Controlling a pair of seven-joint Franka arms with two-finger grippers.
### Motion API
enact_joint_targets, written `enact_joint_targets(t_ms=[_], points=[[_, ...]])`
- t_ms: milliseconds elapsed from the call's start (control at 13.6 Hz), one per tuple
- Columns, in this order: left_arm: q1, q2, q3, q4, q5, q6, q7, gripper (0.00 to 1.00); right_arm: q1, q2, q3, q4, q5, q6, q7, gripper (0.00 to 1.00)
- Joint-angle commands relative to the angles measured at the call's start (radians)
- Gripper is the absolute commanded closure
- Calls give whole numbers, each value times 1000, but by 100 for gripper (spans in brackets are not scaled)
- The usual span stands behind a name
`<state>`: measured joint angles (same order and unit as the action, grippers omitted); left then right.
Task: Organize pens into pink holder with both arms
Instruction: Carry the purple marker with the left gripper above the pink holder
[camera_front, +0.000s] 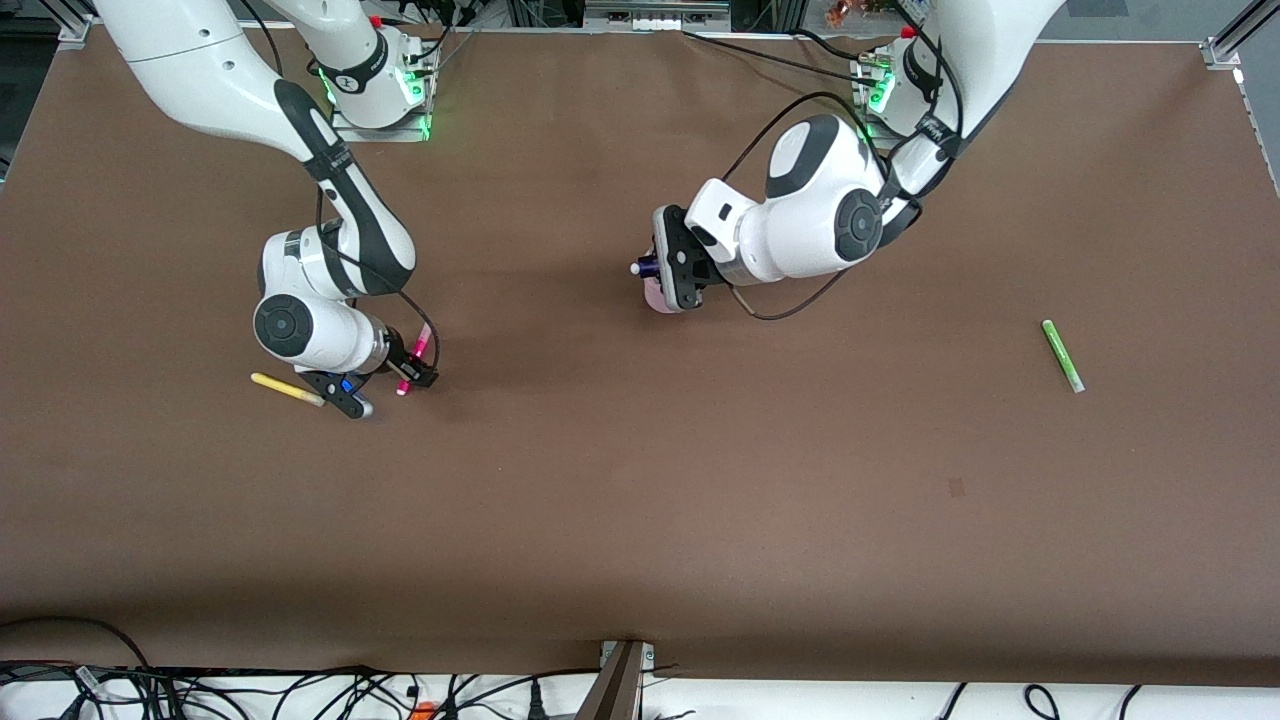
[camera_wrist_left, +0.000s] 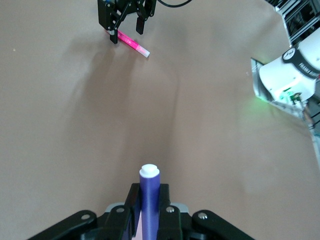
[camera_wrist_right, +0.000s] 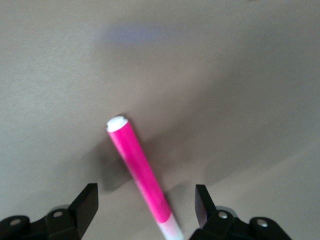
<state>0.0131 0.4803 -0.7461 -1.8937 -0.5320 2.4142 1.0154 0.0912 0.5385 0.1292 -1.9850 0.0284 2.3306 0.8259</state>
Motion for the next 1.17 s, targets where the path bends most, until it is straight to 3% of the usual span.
enact_joint_targets(t_ms=[0,147,293,440,1099], points=[[19,46,-16,-22,-29,75,165,100,-16,3,7,-12,-4,15,-28,21],[12,52,-16,-31,-29,86,175,100,-16,3,7,-12,-5,15,-28,44],[-1,50,-27,-65,-32,143,173,100,-16,3,7,-9,-4,13,-28,78],[-1,52,-50,-74,-34,146,170,100,-14,-11,7,-6,-4,1,-30,100],[13,-11,-90,-68,-37,93,71,100,-1,-178,18,29,-5,-227,90,100]])
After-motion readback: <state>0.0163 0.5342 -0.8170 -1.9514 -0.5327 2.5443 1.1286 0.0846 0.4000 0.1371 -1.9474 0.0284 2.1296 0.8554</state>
